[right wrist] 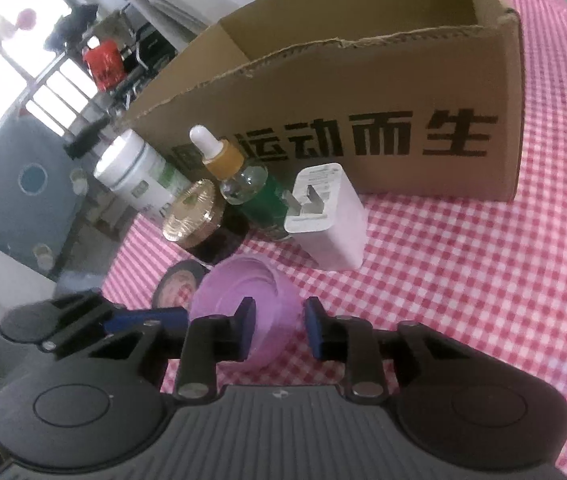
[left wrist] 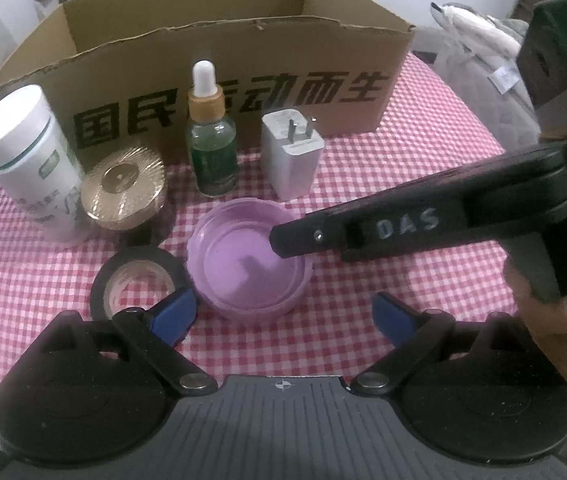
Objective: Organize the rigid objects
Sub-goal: 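Close the right gripper on the rim of the pink bowl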
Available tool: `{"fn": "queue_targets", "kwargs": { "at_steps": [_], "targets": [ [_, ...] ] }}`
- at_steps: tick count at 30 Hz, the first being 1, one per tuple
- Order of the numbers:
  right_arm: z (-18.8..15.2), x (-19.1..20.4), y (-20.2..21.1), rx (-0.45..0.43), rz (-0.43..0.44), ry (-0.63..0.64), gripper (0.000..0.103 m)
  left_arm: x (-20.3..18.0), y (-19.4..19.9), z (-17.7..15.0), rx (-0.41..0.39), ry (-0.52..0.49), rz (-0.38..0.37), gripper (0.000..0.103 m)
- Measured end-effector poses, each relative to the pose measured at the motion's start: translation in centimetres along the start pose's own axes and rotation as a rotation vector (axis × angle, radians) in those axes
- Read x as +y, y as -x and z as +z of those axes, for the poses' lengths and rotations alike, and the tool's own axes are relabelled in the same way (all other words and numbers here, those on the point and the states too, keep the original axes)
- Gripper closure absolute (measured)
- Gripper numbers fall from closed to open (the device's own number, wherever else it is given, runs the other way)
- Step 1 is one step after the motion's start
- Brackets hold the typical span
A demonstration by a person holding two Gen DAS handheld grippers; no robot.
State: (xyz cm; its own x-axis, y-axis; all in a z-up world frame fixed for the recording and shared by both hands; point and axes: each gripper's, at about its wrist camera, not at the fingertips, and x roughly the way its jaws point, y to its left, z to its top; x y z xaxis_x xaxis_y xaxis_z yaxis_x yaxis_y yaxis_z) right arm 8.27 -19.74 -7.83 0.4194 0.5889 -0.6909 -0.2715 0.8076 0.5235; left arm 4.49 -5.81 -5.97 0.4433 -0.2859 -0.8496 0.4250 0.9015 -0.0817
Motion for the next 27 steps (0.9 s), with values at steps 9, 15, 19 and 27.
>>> {"fn": "queue_targets", "kwargs": {
  "at_steps": [9, 15, 19, 27],
  "targets": [
    [-0.8, -1.1, 1.8, -0.028, -0.066, 0.033, 0.08, -1.7, -1.4, 0.5, 0.009, -0.033, -0.068, 0.008],
    [-2.4, -2.9, 4.2, -0.057, -0.114, -0.002, 0.08, -3.8, -1.8, 0.8, -0.003, -0.097, -0.101, 0.01],
    [-3.1, -4.1, 4.8, -0.09, -0.09, -0.04, 0.081, -3.9, -1.9, 1.0, -0.016, -0.109, -0.077, 0.01],
    [-3.3, -4.1, 4.8, -0.128, -0.065, -0.052, 0.082, -3.9, -3.4, 1.5, -0.02, -0.106, -0.023, 0.013]
  ]
}}
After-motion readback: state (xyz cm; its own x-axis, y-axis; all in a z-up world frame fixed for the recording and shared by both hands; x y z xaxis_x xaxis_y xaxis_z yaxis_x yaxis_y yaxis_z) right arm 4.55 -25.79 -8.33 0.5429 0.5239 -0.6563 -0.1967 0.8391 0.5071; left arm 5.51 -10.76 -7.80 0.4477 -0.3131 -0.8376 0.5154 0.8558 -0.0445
